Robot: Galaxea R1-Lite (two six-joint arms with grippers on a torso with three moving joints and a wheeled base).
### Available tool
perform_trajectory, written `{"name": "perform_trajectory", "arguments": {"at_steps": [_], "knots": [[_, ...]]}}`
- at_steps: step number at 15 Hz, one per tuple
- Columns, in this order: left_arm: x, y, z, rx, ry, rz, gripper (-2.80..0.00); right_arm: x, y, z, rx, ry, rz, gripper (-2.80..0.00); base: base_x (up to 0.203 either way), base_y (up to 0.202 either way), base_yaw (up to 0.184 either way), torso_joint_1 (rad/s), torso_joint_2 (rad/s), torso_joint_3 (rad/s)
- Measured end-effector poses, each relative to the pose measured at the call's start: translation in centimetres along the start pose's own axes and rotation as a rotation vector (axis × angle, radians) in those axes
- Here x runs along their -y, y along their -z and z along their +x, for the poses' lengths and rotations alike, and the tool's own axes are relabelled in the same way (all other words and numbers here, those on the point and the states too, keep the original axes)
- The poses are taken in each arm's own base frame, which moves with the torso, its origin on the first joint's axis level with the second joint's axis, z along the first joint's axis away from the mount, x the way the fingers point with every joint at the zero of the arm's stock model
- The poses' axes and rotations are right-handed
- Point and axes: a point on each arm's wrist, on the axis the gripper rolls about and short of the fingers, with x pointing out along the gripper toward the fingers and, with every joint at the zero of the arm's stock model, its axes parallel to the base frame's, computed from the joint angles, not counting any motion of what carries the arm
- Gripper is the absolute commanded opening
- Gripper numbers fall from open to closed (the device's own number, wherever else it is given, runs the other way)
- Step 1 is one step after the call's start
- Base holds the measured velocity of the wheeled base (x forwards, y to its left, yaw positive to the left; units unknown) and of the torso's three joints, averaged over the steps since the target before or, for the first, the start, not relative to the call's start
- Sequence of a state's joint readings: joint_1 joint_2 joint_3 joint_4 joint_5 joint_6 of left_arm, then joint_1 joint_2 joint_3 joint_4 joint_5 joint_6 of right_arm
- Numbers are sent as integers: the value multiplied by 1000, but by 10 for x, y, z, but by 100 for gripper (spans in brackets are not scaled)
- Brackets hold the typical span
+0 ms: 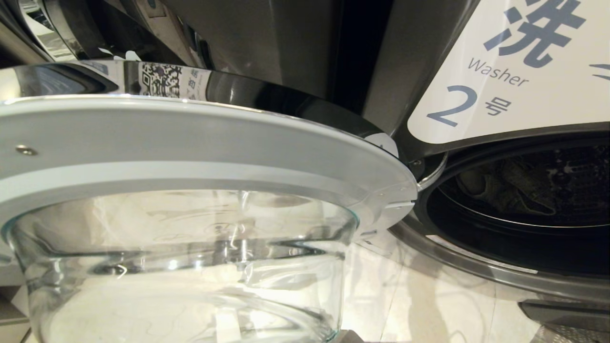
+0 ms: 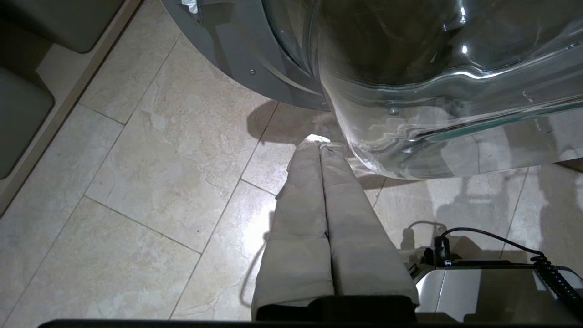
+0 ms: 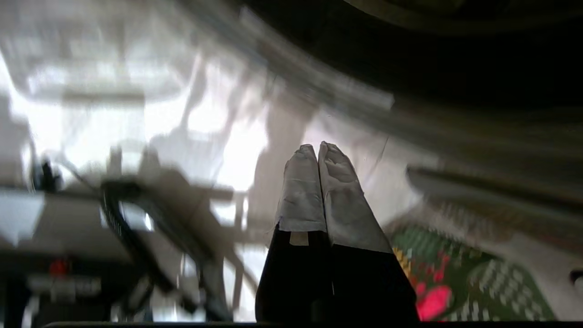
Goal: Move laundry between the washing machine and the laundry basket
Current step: Pick a cloth and place it into the basket
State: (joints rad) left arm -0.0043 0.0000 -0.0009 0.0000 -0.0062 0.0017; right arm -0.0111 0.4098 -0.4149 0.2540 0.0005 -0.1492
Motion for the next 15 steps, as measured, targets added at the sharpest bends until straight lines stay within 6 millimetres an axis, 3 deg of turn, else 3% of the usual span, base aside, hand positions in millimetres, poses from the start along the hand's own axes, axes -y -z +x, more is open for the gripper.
{"name": "perform_trajectory", "arguments": {"at_steps": [3,7,11,15], "knots": [[0,0,0,0,0,0,-280,-7,34,32,-263,-120,-107,-280,0,0,0,0,0,0],[0,0,0,0,0,0,-280,-13,62,44,-421,-263,-153,-280,0,0,0,0,0,0],[0,0,0,0,0,0,-280,-13,55,66,-509,-257,-169,-280,0,0,0,0,0,0],[0,0,0,0,0,0,-280,-13,40,110,-511,-210,-188,-280,0,0,0,0,0,0]]}}
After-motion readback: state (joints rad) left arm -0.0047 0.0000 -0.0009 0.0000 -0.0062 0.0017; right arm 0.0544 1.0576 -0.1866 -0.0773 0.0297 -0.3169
